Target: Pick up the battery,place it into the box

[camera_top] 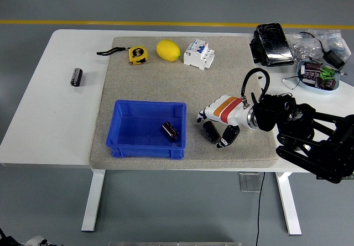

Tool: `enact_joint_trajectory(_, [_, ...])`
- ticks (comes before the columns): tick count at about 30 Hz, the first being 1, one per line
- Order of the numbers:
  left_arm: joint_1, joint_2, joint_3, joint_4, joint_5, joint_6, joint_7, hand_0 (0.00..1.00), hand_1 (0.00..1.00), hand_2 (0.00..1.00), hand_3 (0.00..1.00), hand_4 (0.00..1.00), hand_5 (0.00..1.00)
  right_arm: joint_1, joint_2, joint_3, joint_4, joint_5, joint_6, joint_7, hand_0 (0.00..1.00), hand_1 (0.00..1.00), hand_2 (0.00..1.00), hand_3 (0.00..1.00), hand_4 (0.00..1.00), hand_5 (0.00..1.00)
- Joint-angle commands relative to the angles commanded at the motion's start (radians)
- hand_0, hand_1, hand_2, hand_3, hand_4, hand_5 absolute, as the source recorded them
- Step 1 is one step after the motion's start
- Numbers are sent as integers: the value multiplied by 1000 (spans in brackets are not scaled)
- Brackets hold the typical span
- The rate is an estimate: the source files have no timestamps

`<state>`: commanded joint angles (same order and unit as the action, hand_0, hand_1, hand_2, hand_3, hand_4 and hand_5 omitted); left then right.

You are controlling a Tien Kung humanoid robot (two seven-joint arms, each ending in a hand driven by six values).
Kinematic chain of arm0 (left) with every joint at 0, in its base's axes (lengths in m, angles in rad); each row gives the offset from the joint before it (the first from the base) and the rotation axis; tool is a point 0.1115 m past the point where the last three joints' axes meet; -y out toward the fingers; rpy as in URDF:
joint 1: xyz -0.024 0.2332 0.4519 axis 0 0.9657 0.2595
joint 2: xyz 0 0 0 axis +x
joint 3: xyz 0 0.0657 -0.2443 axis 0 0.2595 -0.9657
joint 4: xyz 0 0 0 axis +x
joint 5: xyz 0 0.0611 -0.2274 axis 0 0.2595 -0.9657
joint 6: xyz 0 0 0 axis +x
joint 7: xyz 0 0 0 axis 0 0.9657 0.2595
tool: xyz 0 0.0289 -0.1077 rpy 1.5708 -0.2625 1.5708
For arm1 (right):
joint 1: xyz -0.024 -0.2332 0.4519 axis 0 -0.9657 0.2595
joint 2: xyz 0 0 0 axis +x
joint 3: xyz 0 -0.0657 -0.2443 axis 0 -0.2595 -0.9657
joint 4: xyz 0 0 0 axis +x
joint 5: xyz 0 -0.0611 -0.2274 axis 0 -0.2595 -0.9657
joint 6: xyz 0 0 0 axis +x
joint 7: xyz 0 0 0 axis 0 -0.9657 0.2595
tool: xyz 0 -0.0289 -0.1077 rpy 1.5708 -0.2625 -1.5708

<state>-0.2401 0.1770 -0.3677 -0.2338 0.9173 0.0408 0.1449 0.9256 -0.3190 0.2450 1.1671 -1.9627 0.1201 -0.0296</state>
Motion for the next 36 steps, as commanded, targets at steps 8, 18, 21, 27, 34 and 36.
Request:
enact_joint_trajectory(8, [-1,-1,-2,0,1,-1,2,738,708,751,617,636,534,-2,21,-8,-45,14,-30,10,652,649,708,764,998,241])
enact_joint_trajectory(18, [-4,1,1,0,-3,-1,-1,739,707,751,618,636,534,-9,20,-11,-45,24,-36,9,639,622,684,695,997,239])
enact_joint_trajectory(21, [-5,0,0,0,-2,-2,0,739,706,751,617,636,534,-10,24,-13,-52,28,-38,9,620,607,658,654,974,233])
enact_joint_trajectory(27, [-6,0,3,-1,-6,-2,0,739,708,751,617,636,534,-12,29,-20,-60,28,-38,8,600,596,622,615,935,217])
enact_joint_trajectory(34, [-5,-1,-1,0,0,-1,1,739,707,751,616,636,533,-11,27,-17,-61,27,-38,6,586,570,577,566,879,178])
enact_joint_trajectory(36, [-5,-1,-1,0,0,0,1,739,707,751,616,636,533,-11,26,-16,-60,28,-42,4,586,570,577,566,879,178])
